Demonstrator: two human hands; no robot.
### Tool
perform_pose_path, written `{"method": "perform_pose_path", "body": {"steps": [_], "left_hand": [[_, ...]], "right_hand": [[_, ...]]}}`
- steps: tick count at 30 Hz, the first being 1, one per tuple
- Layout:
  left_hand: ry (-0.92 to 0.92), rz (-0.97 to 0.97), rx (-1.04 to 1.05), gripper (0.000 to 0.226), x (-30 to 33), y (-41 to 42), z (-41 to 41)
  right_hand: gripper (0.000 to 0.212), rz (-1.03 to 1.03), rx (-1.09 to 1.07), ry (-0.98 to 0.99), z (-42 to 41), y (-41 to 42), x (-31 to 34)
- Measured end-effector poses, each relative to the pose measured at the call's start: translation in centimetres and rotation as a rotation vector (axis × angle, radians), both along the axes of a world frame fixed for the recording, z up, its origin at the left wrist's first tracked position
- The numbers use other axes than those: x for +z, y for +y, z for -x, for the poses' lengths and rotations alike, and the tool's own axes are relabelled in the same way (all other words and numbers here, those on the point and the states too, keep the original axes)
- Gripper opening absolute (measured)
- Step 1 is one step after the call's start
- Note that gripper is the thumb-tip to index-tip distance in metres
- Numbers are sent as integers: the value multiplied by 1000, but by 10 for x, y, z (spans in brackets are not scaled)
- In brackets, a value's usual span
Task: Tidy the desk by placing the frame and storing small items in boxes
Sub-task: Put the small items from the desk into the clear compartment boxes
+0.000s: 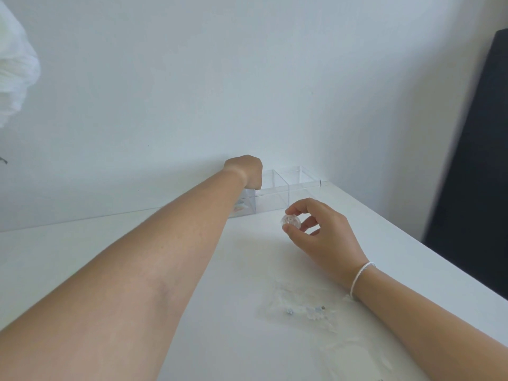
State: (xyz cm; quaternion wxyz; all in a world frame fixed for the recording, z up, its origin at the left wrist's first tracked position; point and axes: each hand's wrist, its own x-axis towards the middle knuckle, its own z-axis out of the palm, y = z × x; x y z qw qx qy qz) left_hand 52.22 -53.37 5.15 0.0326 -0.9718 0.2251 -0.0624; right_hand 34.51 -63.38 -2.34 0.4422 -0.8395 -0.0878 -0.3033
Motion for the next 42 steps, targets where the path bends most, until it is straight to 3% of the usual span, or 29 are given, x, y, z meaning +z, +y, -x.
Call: {"method": "perform_pose_path", "body": {"steps": [9, 13, 16, 19, 24, 30, 38, 42], "left_hand": [[0, 92, -6, 26, 1, 5, 7], [-78, 457, -119, 25, -4, 22, 20], [-237, 739, -169, 28, -26, 44, 39], [-337, 912, -149, 27, -51, 66, 55], [-207, 992, -5, 34, -67, 81, 61], [-48, 1019, 11, 38, -77, 86, 60], [-3, 1102, 19, 34, -78, 87, 54], [3, 1119, 25, 33, -80, 88, 53]], "right_hand": [[18, -7, -7, -1, -1, -1, 0], [18, -38, -9, 4, -1, -1, 0], [17, -39, -10, 14, 0, -1, 0], [15, -40, -13, 25, 0, -1, 0], [20, -35, -33, 27, 1, -1, 1], [22, 56, 11, 39, -9, 6, 4], [10, 124, -78, -116, -63, 6, 25], [5, 99, -136, -79, -93, 3, 45]]}}
